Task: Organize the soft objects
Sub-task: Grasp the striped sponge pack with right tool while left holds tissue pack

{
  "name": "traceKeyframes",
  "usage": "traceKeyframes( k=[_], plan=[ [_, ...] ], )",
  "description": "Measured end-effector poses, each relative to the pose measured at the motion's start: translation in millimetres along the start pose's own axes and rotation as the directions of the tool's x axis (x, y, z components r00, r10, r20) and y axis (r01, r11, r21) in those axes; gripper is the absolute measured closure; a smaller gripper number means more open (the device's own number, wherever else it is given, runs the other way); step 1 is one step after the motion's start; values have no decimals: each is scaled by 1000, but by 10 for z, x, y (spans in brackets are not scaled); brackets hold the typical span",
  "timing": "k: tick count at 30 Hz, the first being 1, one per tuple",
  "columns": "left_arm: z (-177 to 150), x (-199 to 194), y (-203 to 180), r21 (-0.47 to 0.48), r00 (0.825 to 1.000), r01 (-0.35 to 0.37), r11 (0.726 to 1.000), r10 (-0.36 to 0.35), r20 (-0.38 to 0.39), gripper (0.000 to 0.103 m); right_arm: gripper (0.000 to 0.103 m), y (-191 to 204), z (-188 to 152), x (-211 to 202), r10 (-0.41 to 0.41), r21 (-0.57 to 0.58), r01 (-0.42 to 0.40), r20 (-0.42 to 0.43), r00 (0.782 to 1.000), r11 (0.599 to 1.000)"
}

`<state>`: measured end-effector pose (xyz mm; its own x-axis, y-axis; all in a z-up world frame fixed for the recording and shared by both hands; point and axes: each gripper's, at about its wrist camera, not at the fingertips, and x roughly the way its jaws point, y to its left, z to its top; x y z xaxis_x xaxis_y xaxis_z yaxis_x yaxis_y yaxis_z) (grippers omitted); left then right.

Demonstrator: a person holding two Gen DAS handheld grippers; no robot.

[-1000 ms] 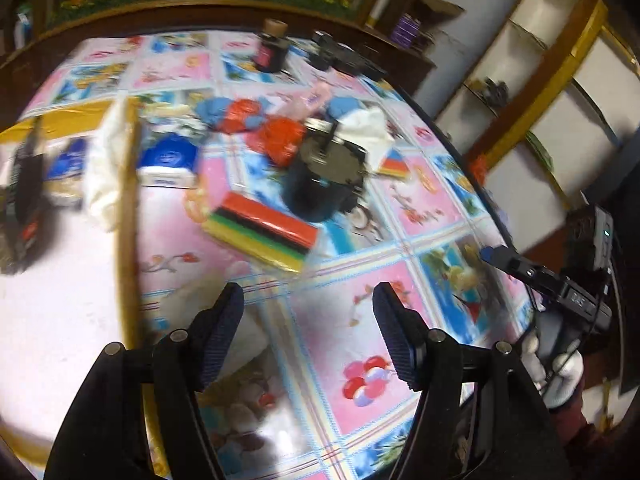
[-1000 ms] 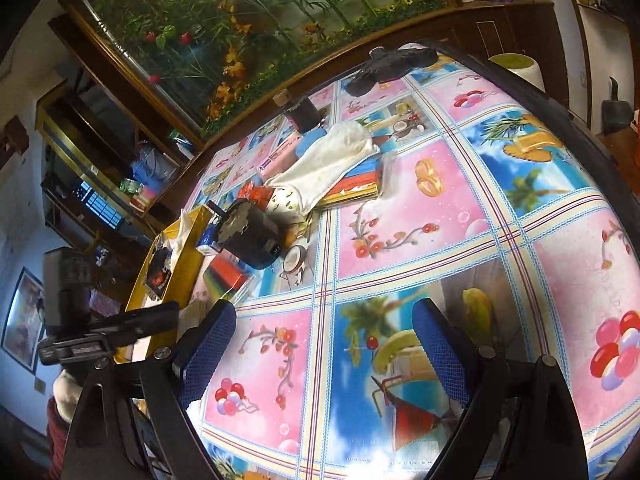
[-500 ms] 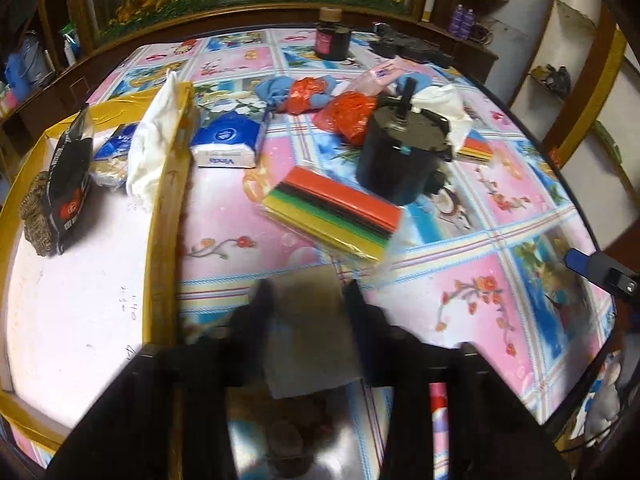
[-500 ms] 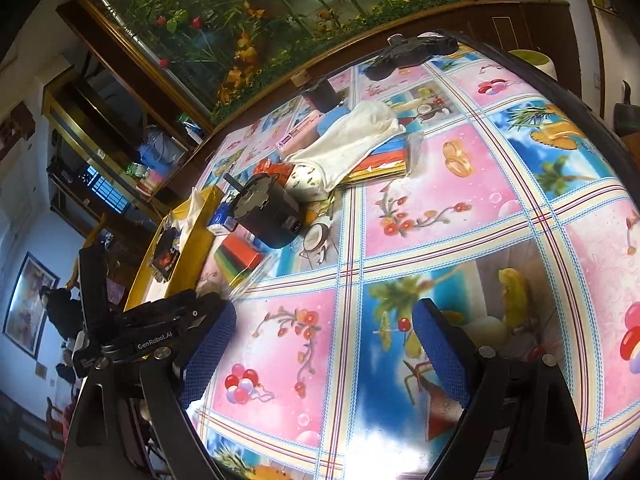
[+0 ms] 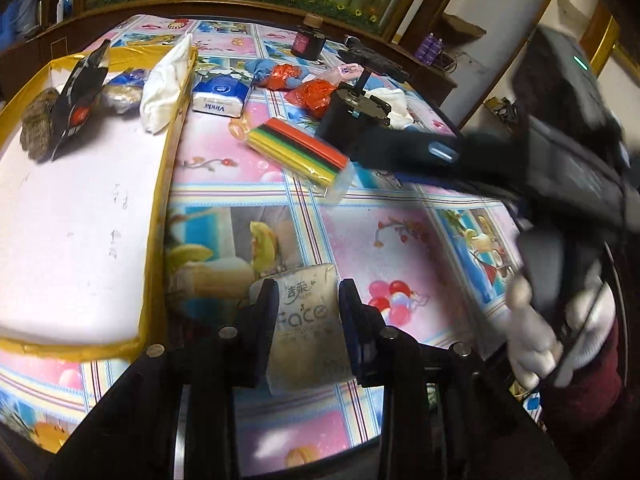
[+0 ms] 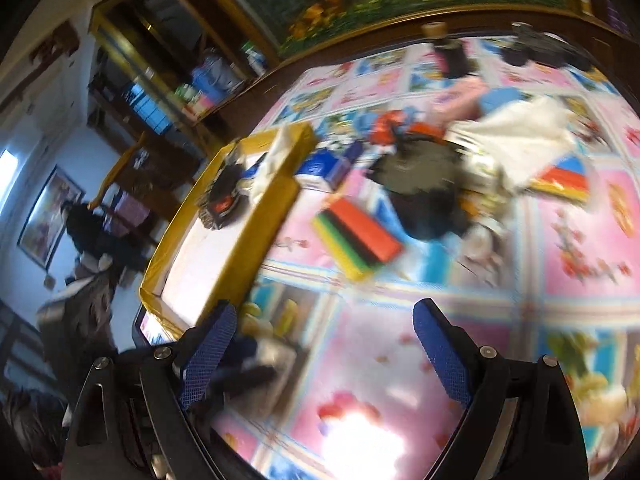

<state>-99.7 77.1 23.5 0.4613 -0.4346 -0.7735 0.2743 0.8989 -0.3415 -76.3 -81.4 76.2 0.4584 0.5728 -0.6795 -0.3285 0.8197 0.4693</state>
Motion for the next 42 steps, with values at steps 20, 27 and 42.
traceKeyframes(
  k=[20,27,42],
  plan=[
    [-267,-181,14,30,999,41,999,-41,2,57,58,363,374,1153,-357,-227,325,-120,926,918],
    [-295,-46,-126,90,998,-57,994,57,-7,46,58,149,49,728,-284,-148,263,-143,948,953],
    [-249,-437,-124,65,996,-6,998,0,92,62,63,27,-403,174,-236,-105,225,-105,966,969]
  ],
)
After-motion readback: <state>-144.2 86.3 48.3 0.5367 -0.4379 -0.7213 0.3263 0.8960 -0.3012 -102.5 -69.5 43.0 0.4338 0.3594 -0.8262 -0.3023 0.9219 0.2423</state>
